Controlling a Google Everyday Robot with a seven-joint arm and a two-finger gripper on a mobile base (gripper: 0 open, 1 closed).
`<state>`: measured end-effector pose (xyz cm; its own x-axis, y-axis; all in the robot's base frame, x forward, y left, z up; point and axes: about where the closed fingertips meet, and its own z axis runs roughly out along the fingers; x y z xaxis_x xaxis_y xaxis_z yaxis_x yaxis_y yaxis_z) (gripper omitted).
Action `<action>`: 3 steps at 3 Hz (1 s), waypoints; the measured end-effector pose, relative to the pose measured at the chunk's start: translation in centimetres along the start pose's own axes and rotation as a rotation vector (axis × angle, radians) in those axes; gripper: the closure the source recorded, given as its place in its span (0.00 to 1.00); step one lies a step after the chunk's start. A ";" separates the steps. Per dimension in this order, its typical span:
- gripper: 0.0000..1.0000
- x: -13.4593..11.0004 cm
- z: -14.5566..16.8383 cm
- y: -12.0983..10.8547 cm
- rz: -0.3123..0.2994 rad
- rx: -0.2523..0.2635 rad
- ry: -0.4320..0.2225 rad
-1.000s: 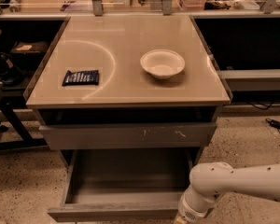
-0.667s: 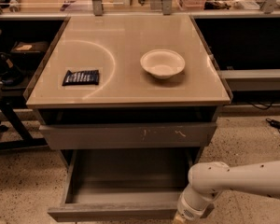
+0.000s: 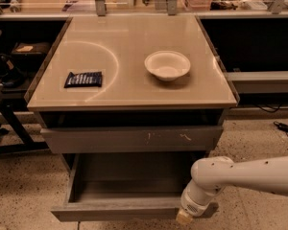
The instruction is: Close middle drawer
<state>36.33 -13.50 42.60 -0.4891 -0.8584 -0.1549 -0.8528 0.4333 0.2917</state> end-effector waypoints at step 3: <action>0.36 -0.1 0.0 0.0 -0.001 0.001 0.000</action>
Offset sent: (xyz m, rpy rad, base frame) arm 0.0008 0.0003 0.0003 0.0000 -0.0015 0.0006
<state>36.41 -13.47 42.63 -0.4884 -0.8587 -0.1556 -0.8534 0.4328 0.2905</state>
